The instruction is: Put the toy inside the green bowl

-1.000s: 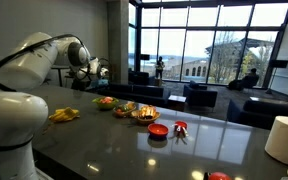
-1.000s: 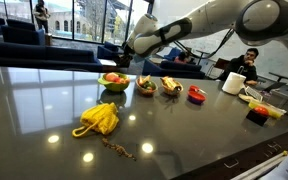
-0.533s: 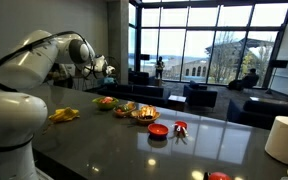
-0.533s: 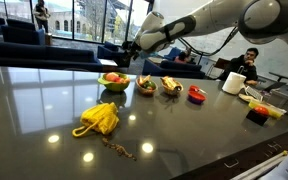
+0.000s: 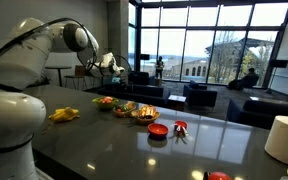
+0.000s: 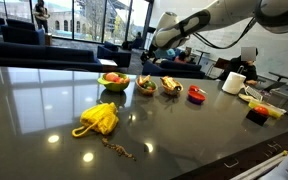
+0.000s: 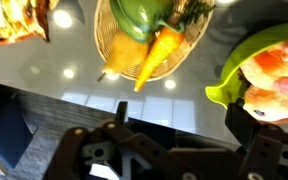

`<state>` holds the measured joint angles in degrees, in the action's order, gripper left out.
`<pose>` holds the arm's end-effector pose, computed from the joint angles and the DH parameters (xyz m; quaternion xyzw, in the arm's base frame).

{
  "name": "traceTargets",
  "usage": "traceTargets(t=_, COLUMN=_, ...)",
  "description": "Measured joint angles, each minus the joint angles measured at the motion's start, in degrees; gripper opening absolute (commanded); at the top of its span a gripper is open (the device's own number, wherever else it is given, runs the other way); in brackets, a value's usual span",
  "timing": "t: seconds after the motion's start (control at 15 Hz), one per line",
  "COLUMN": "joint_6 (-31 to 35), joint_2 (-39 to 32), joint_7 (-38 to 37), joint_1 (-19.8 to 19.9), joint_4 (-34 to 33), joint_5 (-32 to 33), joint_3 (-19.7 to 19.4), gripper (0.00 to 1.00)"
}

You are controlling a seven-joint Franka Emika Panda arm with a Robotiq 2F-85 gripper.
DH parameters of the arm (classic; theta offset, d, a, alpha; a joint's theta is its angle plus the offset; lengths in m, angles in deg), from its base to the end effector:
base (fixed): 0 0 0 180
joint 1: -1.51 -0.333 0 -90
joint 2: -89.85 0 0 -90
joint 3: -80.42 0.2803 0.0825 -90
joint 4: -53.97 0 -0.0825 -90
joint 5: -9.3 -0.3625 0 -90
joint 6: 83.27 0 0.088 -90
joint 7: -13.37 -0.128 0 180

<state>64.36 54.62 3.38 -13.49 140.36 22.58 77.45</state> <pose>0.6988 0.1568 0.3184 0.9643 0.1063 0.2372 0.0514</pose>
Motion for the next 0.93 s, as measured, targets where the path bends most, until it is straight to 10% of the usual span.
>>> traceTargets(t=0.93, joint_6=-1.9, joint_2=28.1, joint_7=-2.9, joint_1=10.0, joint_4=41.5, joint_5=-2.6, joint_3=-0.5, gripper=1.0)
